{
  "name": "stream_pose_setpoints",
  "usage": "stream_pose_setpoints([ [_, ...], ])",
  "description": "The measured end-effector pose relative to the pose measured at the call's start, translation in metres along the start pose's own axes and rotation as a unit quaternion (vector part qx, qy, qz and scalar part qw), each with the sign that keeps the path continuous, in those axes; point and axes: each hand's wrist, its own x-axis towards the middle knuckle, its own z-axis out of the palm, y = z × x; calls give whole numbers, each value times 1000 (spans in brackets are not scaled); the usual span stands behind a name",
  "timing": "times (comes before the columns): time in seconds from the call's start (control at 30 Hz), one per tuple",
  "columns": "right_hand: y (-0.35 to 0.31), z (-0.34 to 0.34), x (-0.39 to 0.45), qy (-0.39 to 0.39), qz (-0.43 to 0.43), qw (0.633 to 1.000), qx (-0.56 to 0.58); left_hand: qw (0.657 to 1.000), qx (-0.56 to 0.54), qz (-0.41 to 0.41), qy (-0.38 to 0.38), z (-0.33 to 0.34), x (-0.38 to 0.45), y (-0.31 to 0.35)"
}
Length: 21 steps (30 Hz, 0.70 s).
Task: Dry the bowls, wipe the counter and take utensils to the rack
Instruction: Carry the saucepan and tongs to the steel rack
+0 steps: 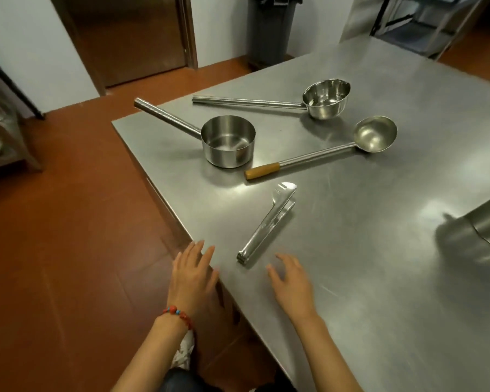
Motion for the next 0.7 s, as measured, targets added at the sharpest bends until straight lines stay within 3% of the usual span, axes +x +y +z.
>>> stream_pose_setpoints([
  [0.13, -25, 21, 28, 62, 98, 990, 77, 996, 3, 71, -47, -1, 56, -37],
  [0.33, -60, 35, 65, 179, 232, 929, 227, 983, 15, 162, -87, -13, 125, -73],
  [0.47, -65, 43, 83, 202, 288, 905, 239, 979, 5, 168, -116, -16, 150, -76],
  [0.7, -64, 46, 95, 214, 302, 884, 286, 977, -23, 152, -147, -12, 163, -77],
])
